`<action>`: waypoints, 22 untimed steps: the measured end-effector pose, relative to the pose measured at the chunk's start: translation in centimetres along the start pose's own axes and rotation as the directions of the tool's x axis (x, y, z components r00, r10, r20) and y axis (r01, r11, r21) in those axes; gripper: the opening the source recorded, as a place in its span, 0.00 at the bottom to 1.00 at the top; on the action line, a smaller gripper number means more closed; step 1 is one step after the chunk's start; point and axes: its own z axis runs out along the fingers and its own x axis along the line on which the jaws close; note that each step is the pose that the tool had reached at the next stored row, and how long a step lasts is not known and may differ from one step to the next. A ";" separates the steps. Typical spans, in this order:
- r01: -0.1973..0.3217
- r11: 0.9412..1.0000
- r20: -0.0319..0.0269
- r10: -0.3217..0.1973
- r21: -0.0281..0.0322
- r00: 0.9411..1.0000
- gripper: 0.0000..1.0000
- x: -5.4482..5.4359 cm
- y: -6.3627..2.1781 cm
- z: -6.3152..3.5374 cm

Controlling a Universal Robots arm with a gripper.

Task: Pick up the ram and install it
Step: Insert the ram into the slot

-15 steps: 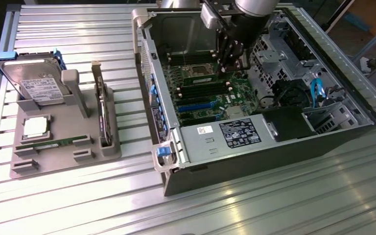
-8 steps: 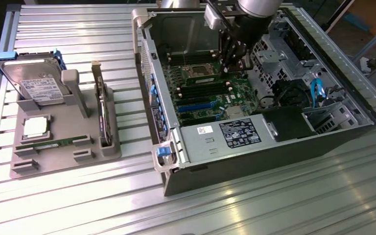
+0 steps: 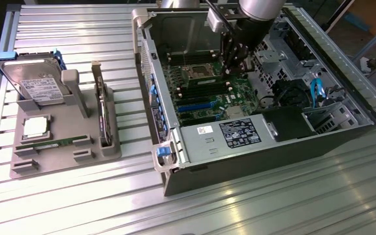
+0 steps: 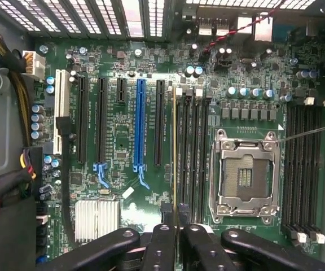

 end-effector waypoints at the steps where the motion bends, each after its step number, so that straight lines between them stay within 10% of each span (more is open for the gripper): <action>1: -0.001 1.000 0.000 0.001 0.000 1.000 0.12 0.0 -0.02 0.23; 22: -0.021 1.000 0.001 0.021 0.001 1.000 0.12 0.1 -0.08 2.18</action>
